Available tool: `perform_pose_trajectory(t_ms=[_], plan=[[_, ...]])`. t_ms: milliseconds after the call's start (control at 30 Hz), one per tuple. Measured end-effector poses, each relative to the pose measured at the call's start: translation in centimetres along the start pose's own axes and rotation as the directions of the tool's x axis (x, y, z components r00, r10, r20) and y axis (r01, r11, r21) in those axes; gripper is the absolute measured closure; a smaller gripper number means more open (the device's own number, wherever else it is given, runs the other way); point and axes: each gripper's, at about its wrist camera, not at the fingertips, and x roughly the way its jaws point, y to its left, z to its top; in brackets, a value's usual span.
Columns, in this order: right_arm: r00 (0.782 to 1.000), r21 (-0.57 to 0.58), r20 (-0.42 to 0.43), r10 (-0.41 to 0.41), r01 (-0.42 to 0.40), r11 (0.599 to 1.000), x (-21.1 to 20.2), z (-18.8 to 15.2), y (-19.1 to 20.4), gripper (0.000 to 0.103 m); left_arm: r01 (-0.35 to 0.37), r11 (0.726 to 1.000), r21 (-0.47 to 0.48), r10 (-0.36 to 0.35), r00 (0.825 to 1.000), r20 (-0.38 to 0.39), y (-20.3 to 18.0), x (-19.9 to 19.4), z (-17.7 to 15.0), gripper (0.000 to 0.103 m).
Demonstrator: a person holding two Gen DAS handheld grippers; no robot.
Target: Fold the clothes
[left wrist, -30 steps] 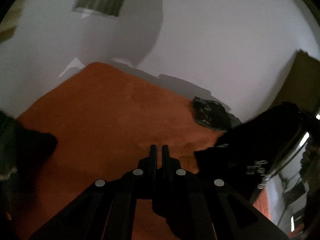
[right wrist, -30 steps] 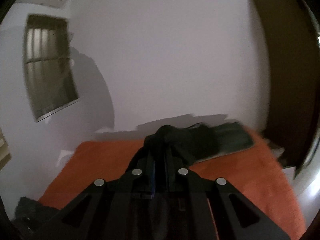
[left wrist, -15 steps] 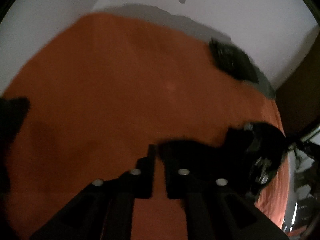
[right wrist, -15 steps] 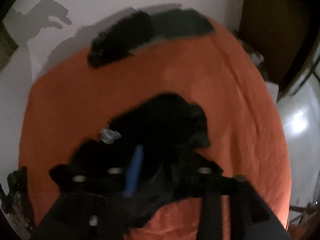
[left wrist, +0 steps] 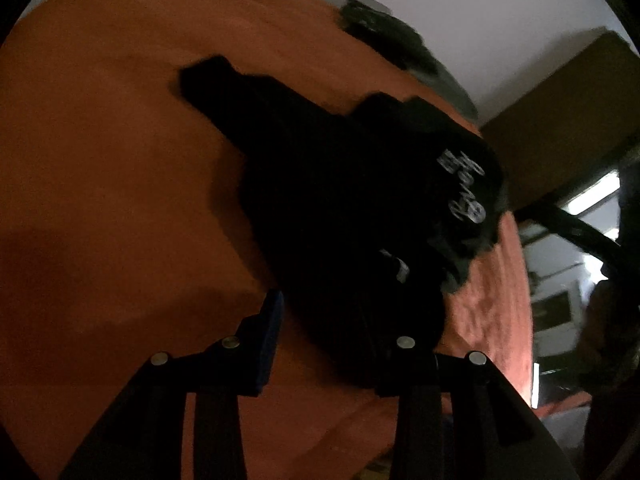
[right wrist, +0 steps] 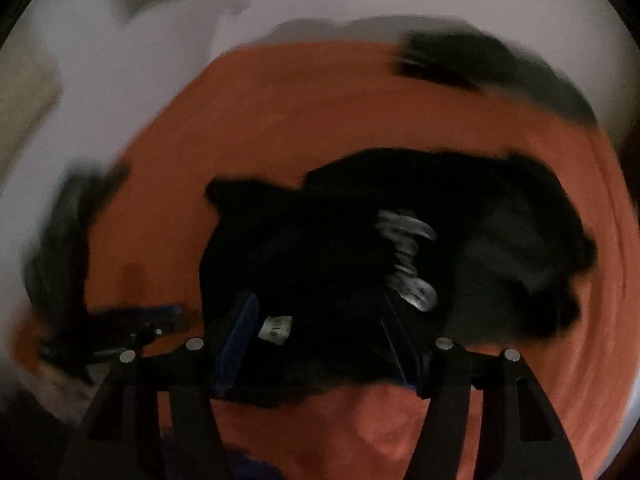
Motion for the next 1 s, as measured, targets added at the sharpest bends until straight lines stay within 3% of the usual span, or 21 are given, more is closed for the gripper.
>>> perform_pose_trajectory(t_ms=[100, 200, 333, 433, 600, 667, 800, 900, 967, 1000], plan=[[0.997, -0.142, -0.050, -0.056, 0.049, 0.989, 3.8, 0.7, 3.8, 0.040, 0.060, 0.998, 0.030, -0.059, 0.997, -0.045, 0.5, 1.3, -1.2, 0.065], [0.992, -0.194, -0.095, -0.089, 0.069, 0.979, 7.8, 1.9, 5.7, 0.040, 0.131, 0.991, 0.028, -0.129, 0.989, -0.069, 1.2, 2.3, -2.1, 0.065], [0.989, -0.135, -0.132, -0.064, 0.046, 0.990, 10.8, 3.3, 5.5, 0.040, 0.247, 0.968, 0.046, -0.243, 0.966, -0.089, 0.9, 3.3, -2.4, 0.065], [0.983, -0.102, -0.178, -0.046, 0.028, 0.994, 12.1, 3.0, 5.2, 0.040, 0.317, 0.941, 0.116, -0.306, 0.946, -0.106, -0.1, 2.7, -2.8, 0.065], [0.984, -0.103, -0.170, -0.053, 0.036, 0.994, 11.6, 1.9, 4.7, 0.040, 0.312, 0.932, 0.184, -0.295, 0.949, -0.113, -1.3, 2.9, -3.5, 0.059], [0.984, -0.160, -0.149, -0.098, 0.074, 0.984, 11.1, 1.6, 5.5, 0.040, 0.280, 0.943, 0.181, -0.260, 0.957, -0.129, -1.8, 3.3, -3.6, 0.058], [0.979, -0.263, -0.149, -0.142, 0.099, 0.960, 11.4, 2.0, 6.8, 0.040, 0.279, 0.935, 0.220, -0.254, 0.958, -0.135, -3.4, 3.2, -4.0, 0.052], [0.958, -0.348, -0.185, -0.221, 0.146, 0.926, 13.0, 2.4, 7.8, 0.040, 0.278, 0.930, 0.240, -0.250, 0.958, -0.139, -4.2, 3.4, -4.2, 0.048], [0.945, -0.378, -0.202, -0.259, 0.169, 0.910, 13.6, 2.5, 7.9, 0.052, 0.275, 0.931, 0.240, -0.247, 0.959, -0.142, -4.5, 3.7, -4.3, 0.048], [0.941, -0.382, -0.204, -0.269, 0.176, 0.907, 13.7, 2.7, 7.9, 0.072, 0.275, 0.932, 0.237, -0.247, 0.959, -0.142, -4.6, 3.9, -4.4, 0.048]])
